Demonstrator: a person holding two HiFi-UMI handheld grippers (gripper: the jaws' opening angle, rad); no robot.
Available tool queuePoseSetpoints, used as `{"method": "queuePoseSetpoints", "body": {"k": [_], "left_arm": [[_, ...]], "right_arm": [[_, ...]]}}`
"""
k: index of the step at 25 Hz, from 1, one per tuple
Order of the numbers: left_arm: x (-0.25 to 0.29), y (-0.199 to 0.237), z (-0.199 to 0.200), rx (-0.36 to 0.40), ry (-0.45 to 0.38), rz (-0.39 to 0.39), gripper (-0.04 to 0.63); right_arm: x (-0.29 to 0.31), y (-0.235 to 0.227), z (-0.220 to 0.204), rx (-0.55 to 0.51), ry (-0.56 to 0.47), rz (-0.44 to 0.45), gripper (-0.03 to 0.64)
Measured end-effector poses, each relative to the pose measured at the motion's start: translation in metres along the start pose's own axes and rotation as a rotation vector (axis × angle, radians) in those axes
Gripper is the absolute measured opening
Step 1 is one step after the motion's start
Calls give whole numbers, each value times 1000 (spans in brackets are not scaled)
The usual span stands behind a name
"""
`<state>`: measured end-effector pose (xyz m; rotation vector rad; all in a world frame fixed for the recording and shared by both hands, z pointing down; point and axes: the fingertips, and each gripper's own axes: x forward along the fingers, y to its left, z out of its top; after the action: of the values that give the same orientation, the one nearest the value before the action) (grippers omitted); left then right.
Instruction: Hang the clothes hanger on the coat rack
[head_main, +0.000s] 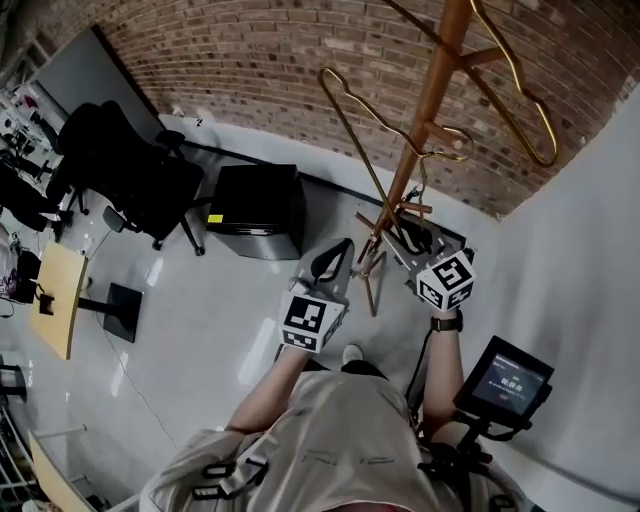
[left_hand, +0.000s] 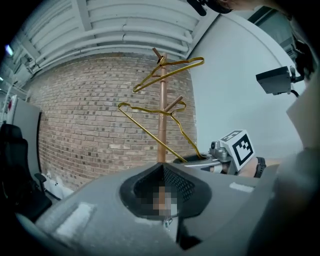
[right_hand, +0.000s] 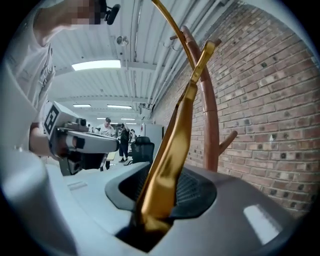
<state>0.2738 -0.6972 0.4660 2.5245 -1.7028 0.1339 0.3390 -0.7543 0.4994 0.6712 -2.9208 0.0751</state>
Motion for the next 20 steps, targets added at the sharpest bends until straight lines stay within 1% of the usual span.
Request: {"method": "queuePoseSetpoints", "body": {"k": [3,5,7,8,9,11,12,13,14,16,17,18,20], "left_arm": [[-14,1,-5,-8,4,24,-3],[-19,0,-3,-17,2,27,-3],[-19,2,1,-19,1,28,-3],[-21,3,3,-20,2,24,-3],[-28,5,4,-22,2,16,-3],[-57,11,4,-19,-12,-8,-3],[-77,15,4,-16,-23,-22,-2],[-96,18,4,-15,-31,-38,-3],[-113,21,4,-17,-36,-53,-3],[-141,22,2,-27,-38,-83,-3],[-152,19,-2,-30,-35,-102,-2],[-164,16,-10,-32,-26,-123,-2],[-187,9,-30,-43,-1,-156,-2]], "right_arm": [[13,3,-12,-34,88,70,133],[20,-3,-21,-66,165,92,134],[25,-21,-24,-59,194,79,129],[26,-30,-24,-46,196,50,131],[24,-37,-25,-36,196,-2,137],[13,-36,-25,-42,204,-161,193],[5,-30,-26,-56,214,-250,250],[-6,-23,-27,-73,225,-344,322],[-19,-17,-28,-88,236,-446,374],[-48,-10,-35,-97,253,-649,272],[-64,-2,-45,-76,257,-724,272],[-81,12,-58,-37,259,-776,272],[-107,51,-89,59,255,-825,272]]}}
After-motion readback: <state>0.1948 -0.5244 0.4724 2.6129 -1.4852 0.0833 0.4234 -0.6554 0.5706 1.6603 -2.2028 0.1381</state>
